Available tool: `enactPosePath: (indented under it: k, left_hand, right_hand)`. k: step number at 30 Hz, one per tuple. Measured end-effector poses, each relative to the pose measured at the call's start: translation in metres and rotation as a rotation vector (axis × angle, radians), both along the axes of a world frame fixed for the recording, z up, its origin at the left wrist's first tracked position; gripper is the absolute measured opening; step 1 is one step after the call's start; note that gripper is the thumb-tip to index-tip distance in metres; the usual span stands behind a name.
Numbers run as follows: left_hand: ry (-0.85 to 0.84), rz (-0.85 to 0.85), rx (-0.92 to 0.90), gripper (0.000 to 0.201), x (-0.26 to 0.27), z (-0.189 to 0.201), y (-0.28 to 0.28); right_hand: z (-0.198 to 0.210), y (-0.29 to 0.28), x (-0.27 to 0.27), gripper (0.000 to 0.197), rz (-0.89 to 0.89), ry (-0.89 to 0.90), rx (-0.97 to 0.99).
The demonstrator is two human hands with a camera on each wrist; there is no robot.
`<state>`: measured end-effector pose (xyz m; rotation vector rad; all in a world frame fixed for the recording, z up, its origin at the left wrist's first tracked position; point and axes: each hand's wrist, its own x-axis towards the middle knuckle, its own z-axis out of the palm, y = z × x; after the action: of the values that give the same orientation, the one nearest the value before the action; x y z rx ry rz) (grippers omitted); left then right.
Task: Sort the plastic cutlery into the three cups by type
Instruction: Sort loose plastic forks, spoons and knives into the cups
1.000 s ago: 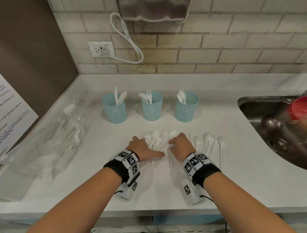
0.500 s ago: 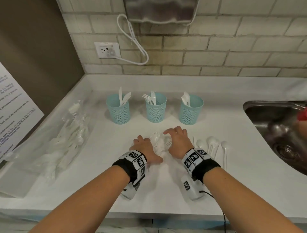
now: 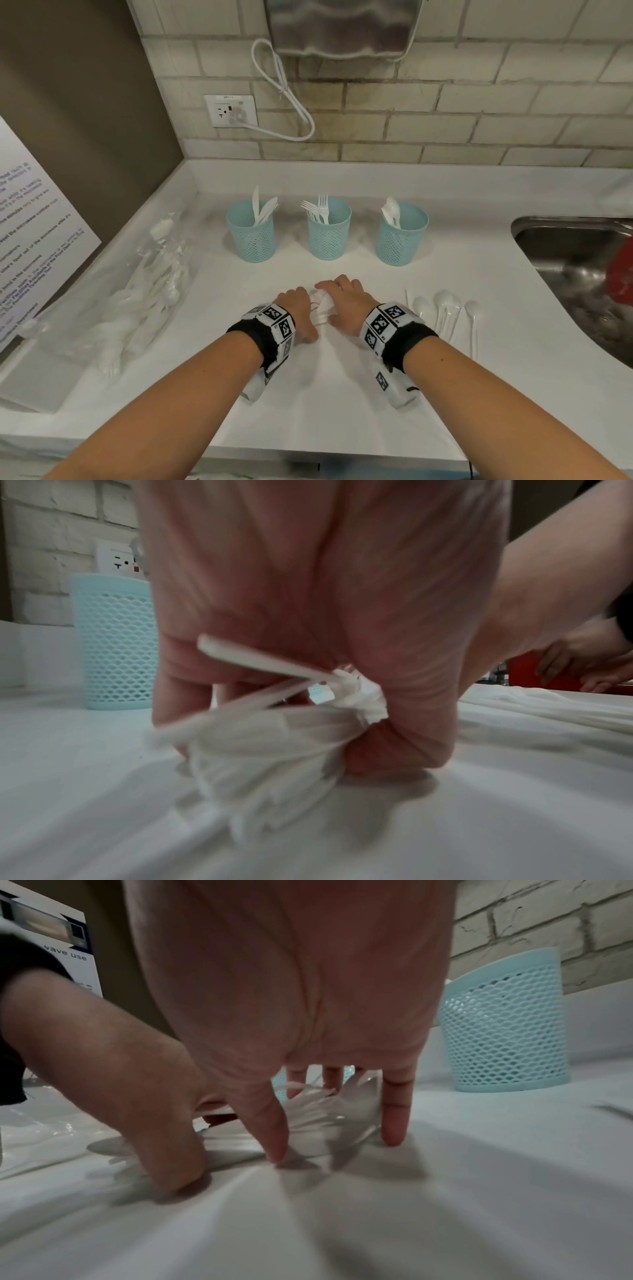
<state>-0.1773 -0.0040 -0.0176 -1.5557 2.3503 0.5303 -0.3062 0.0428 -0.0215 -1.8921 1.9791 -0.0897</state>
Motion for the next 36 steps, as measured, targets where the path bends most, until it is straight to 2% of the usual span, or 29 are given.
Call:
enactPosePath:
  k: [7,11,15,20,22,25,27,29,31,34,36]
  left_hand:
    - [0.010,-0.099,-0.052,0.054,0.004,-0.009,-0.005]
    - [0.049,-0.128,-0.070,0.050,0.006,-0.009,-0.008]
    - [0.051,-0.127,-0.050,0.036,0.009,-0.013,-0.014]
    - [0.084,-0.133,-0.106,0.037,0.013,-0.012,-0.022]
    - [0.268,-0.106,-0.072,0.038,0.016,-0.008,-0.027]
    - [0.687,0.010,0.052,0.037,0.018,-0.001,-0.032]
    - [0.905,0.067,0.097,0.035,0.014,0.003,-0.034]
    - [1.091,0.114,0.114,0.031,0.010,0.004,-0.037]
    - [1.200,0.159,0.116,0.023,0.009,0.006,-0.041]
    - [1.249,0.205,0.160,0.040,0.010,0.008,-0.046]
    - [1.200,0.217,0.191,0.044,0.010,0.004,-0.051]
  right_hand:
    - [-0.005,-0.001,0.004,0.047,-0.021,0.099,-0.021]
    - [-0.006,-0.007,0.007,0.056,-0.046,-0.024,-0.055]
    - [-0.004,-0.014,0.000,0.060,-0.080,-0.145,-0.042]
    - [0.011,-0.019,-0.012,0.056,-0.160,-0.133,-0.108]
    - [0.024,-0.021,-0.012,0.058,-0.211,-0.351,-0.135]
    - [0.048,-0.026,-0.004,0.059,-0.248,-0.819,-0.256]
    - [0.063,-0.031,0.006,0.057,-0.223,-1.034,-0.312]
    - [0.074,-0.036,0.018,0.050,-0.182,-1.082,-0.389]
    - [0.078,-0.042,0.026,0.049,-0.151,-1.000,-0.473]
    - [0.074,-0.051,0.033,0.060,-0.125,-0.944,-0.499]
    - [0.067,-0.053,0.034,0.073,-0.114,-0.978,-0.407]
